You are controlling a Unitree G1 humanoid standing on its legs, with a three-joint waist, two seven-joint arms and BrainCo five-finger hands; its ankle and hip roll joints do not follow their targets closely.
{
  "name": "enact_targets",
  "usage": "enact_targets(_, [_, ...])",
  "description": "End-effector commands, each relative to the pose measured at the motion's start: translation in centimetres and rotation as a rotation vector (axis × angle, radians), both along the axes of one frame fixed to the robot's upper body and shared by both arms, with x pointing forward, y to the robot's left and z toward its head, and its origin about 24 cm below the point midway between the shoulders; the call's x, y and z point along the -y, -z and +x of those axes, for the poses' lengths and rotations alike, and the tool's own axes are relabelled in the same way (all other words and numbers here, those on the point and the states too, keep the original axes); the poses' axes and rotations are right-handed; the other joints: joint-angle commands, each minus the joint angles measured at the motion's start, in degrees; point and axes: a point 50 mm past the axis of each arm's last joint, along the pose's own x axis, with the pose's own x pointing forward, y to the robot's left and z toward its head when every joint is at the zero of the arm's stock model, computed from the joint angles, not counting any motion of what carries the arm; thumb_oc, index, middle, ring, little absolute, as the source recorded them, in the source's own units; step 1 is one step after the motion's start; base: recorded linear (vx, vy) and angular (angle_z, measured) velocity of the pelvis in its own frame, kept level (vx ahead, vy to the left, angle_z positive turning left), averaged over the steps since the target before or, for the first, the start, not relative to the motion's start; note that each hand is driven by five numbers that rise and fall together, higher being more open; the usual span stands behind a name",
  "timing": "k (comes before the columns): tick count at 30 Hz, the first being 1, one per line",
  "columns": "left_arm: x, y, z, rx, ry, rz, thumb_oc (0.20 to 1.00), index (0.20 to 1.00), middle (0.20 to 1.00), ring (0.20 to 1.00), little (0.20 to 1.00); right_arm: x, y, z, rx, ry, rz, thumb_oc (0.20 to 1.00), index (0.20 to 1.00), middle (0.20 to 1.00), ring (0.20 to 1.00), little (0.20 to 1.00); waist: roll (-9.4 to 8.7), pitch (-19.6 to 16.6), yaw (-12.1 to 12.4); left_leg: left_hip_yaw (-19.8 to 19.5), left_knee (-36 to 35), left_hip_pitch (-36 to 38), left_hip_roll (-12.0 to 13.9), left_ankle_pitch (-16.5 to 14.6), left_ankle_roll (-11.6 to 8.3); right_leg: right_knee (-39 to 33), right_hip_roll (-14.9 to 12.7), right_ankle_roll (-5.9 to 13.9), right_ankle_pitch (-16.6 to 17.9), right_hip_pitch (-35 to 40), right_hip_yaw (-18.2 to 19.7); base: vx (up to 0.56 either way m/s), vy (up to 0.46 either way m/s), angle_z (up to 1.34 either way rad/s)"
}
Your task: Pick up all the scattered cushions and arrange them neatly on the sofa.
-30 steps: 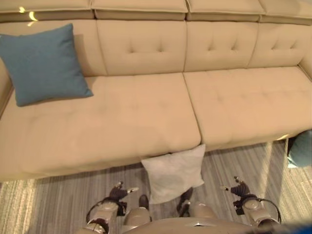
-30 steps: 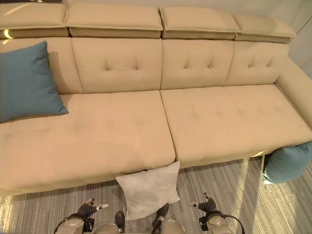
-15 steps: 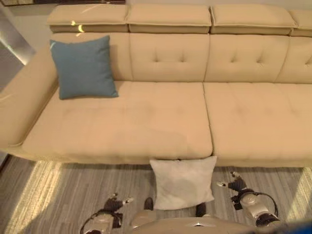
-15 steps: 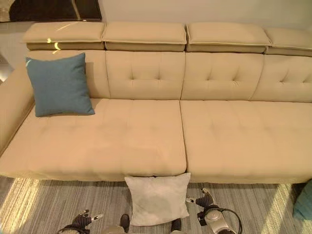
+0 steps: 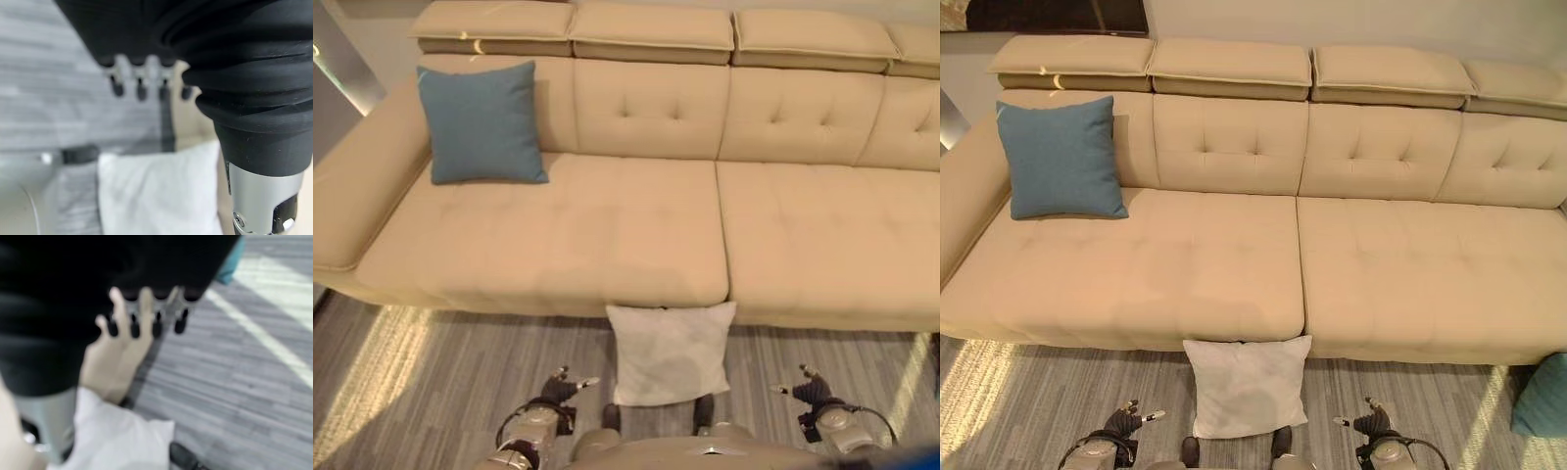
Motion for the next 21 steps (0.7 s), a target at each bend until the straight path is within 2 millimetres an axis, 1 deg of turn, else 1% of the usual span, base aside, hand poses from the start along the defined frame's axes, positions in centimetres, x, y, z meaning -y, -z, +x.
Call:
enact_targets(1, [-1.5,-0.6,0.7,0.033,-0.024,0.025,1.0,1.0,1.0,1.0,1.0,-0.6,-0.9,2.9,0.077,-0.027,0.01,1.0,1.0,1.0,1.0,1.0,-1.55,2.1,1.8,-1.8,3.3,-1.6,-1.2,-3.5,-1.18,3.8,0.1,3.04,-2.0,0.5,2.1,-0.06,0.128,-0.03])
enact_targets(3, [-1.9,-0.7,0.7,0.036,-0.039,0.035,1.0,1.0,1.0,1.0,1.0,-1.0,-1.1,3.4,0.088,-0.042,0.016,1.0,1.0,1.0,1.0,1.0,-1.59,3.0,2.2,-1.6,4.0,-1.9,-1.7,-3.9,-0.64,5.2,-0.8,3.66,-0.7,-1.4,2.6,-0.07,0.107,-0.25])
enact_targets(4, [-1.9,-0.7,0.7,0.036,-0.039,0.035,1.0,1.0,1.0,1.0,1.0,-1.0,-1.1,3.4,0.088,-0.042,0.016,1.0,1.0,1.0,1.0,1.0,-1.6,2.9,2.2,-1.6,4.0,-1.9,-1.7,-3.9,-0.64,5.2,-0.8,3.66,-0.7,-1.4,2.6,-0.15,0.091,-0.29])
enact_targets(5, [-2.5,-1.0,1.0,0.049,-0.056,0.047,1.0,1.0,1.0,1.0,1.0,-1.3,-1.3,4.0,0.104,-0.056,0.018,1.0,1.0,1.0,1.0,1.0,-1.32,4.2,2.2,-2.1,5.2,-3.0,-2.0,-3.8,-0.21,8.0,-1.2,4.38,-0.3,-3.8,4.4,-0.14,0.052,-0.23])
enact_targets(6, [-2.9,-1.1,1.1,0.053,-0.062,0.055,1.0,1.0,1.0,1.0,1.0,-1.4,-1.3,4.1,0.109,-0.06,0.022,1.0,1.0,1.0,1.0,1.0,-1.31,4.4,2.2,-2.4,5.7,-3.5,-2.4,-3.8,0.12,8.6,-0.9,4.27,-1.0,-3.9,6.2,-0.14,0.052,-0.27])
enact_targets(7, [-2.9,-1.1,1.1,0.053,-0.062,0.055,1.0,1.0,1.0,1.0,1.0,-1.4,-1.3,4.1,0.109,-0.06,0.022,1.0,1.0,1.0,1.0,1.0,-1.33,4.4,2.2,-2.3,5.8,-3.6,-2.4,-3.8,0.13,8.7,-0.9,4.27,-1.0,-4.0,6.2,-0.08,-0.002,-0.26])
enact_targets(8, [-3.4,-1.2,0.9,0.051,-0.074,0.071,1.0,1.0,1.0,1.0,1.0,-1.5,-1.5,4.3,0.118,-0.064,0.022,1.0,1.0,1.0,1.0,1.0,-1.05,4.2,2.8,-1.8,6.4,-4.5,-2.0,-4.0,0.43,9.2,-1.3,3.87,-1.9,-2.9,6.6,-0.08,-0.038,-0.1])
enact_targets(10, [-3.6,-1.2,0.8,0.048,-0.077,0.075,1.0,1.0,1.0,1.0,1.0,-1.5,-1.5,4.4,0.118,-0.064,0.022,1.0,1.0,1.0,1.0,1.0,-1.05,4.0,3.1,-1.5,6.6,-4.9,-1.8,-4.0,0.34,8.6,-1.8,3.75,-2.1,-1.9,6.1,-0.06,-0.057,-0.13])
enact_targets(11, [-3.8,-1.1,0.3,0.039,-0.093,0.075,1.0,1.0,1.0,1.0,1.0,-1.6,-1.5,4.4,0.117,-0.073,0.021,1.0,1.0,1.0,1.0,1.0,-1.21,3.3,4.1,-1.2,5.7,-4.6,-1.5,-3.5,0.2,7.4,-2.3,3.44,-1.9,-0.4,4.7,-0.01,-0.051,-0.29])
enact_targets(12, [-3.8,-1.1,0.3,0.039,-0.093,0.075,1.0,1.0,1.0,1.0,1.0,-1.6,-1.5,4.4,0.117,-0.073,0.021,1.0,1.0,1.0,1.0,1.0,-1.21,3.3,4.1,-1.2,5.7,-4.5,-1.5,-3.4,0.2,7.4,-2.3,3.45,-1.9,-0.3,4.7,0.01,-0.068,-0.29])
enact_targets(14, [-4.0,-1.0,-0.2,0.027,-0.101,0.078,1.0,1.0,1.0,1.0,1.0,-1.6,-1.5,4.4,0.116,-0.079,0.021,1.0,1.0,1.0,1.0,1.0,-1.77,2.0,4.5,-0.7,4.4,-3.9,-1.3,-3.1,-0.24,4.5,-2.1,3.9,-1.9,1.3,3.9,0.03,-0.12,-0.02])
enact_targets(15, [-3.8,-0.7,-0.6,0.012,-0.109,0.073,1.0,1.0,1.0,1.0,1.0,-1.6,-1.4,4.2,0.11,-0.078,0.021,1.0,1.0,1.0,1.0,1.0,-2.05,1.3,4.1,-0.4,2.9,-3.1,-0.7,-2.1,-1.07,2.3,-1.3,4.14,-2.1,2.2,3.4,0.02,-0.204,0.05])
enact_targets(16, [-3.7,-0.7,-0.7,0.012,-0.111,0.068,1.0,1.0,1.0,1.0,1.0,-1.5,-1.5,4.2,0.116,-0.077,0.021,1.0,1.0,1.0,1.0,1.0,-2.01,1.2,4.0,-0.5,2.2,-2.7,-0.4,-1.7,-1.29,1.8,-0.9,4.11,-2.1,2.4,3.3,0.01,-0.201,0.02])
enact_targets(19, [-3.4,-0.5,-0.9,0.002,-0.104,0.062,1.0,1.0,1.0,1.0,1.0,-1.4,-1.5,4.2,0.12,-0.074,0.019,1.0,1.0,1.0,1.0,1.0,-1.88,0.9,3.6,-0.7,0.5,-1.9,0.2,-0.8,-1.73,1.6,-0.3,3.91,-2.7,2.9,3.2,-0.01,-0.12,0.08])
enact_targets(20, [-3.1,-0.4,-0.9,-0.006,-0.091,0.055,1.0,1.0,1.0,1.0,1.0,-1.4,-1.3,3.8,0.111,-0.07,0.025,1.0,1.0,1.0,1.0,1.0,-1.57,0.7,3.3,-1.2,-1.1,-1.1,0.9,0.2,-2.3,2.1,0.5,3.42,-4.0,3.4,2.7,-0.01,-0.119,0.07])
enact_targets(21, [-3.1,-0.4,-0.9,-0.006,-0.091,0.055,1.0,1.0,1.0,1.0,1.0,-1.4,-1.3,3.8,0.111,-0.07,0.025,1.0,1.0,1.0,1.0,1.0,-1.56,0.7,3.2,-1.3,-1.2,-1.1,0.9,0.2,-2.31,2.1,0.5,3.41,-4.1,3.5,2.7,-0.02,-0.171,0.07])
